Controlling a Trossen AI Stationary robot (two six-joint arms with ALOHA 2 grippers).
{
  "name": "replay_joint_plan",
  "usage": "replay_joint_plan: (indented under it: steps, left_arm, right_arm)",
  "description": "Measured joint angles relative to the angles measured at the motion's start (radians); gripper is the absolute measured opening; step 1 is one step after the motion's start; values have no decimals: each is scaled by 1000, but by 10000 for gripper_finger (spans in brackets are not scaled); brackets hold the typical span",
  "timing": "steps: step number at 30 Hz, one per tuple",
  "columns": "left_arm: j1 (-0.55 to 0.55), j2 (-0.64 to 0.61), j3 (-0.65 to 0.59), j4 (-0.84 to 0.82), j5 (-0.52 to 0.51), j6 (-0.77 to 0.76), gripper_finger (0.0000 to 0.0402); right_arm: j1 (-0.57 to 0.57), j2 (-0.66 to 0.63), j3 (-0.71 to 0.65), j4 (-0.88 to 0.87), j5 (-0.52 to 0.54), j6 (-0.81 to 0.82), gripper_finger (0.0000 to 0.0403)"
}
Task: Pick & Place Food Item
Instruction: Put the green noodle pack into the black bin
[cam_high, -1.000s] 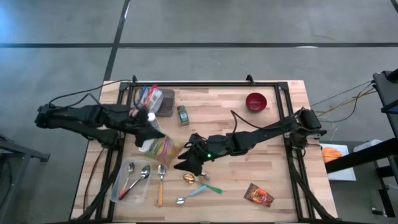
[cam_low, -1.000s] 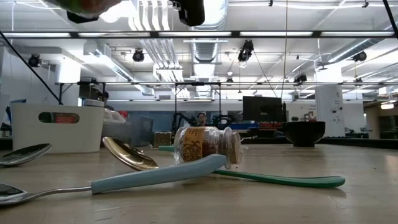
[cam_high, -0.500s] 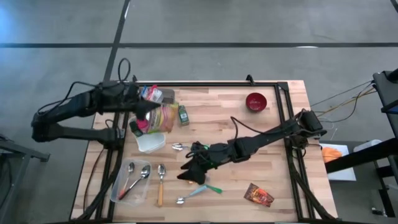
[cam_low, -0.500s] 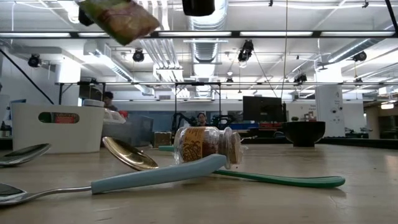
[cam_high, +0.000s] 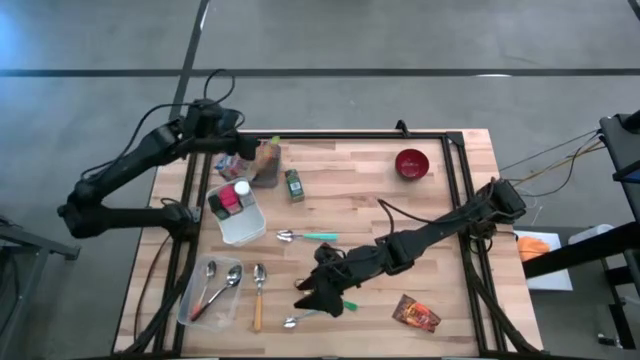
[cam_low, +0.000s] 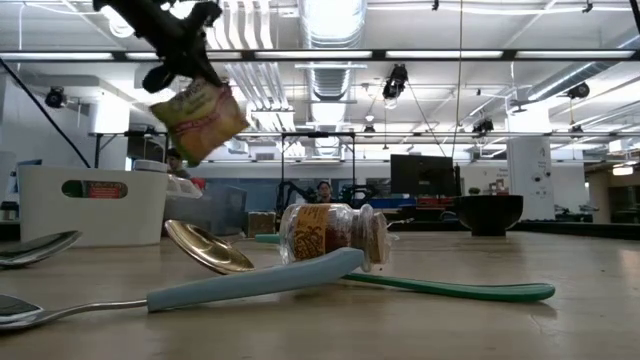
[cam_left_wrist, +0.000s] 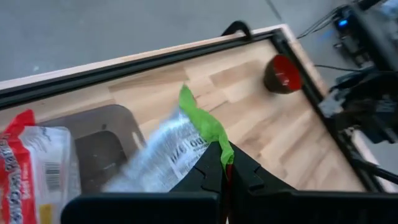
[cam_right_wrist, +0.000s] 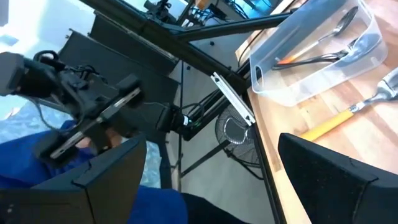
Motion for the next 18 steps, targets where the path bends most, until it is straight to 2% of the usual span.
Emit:
replay_joint_plan:
  steps: [9,18]
  left_arm:
    - [22,138,0,14,3,69,0]
    - [29,175,1,19,-33,106,0]
  right_arm:
    - [42,-5,0,3,107,-44,359]
    - [51,-13,0,-5,111,-45,359]
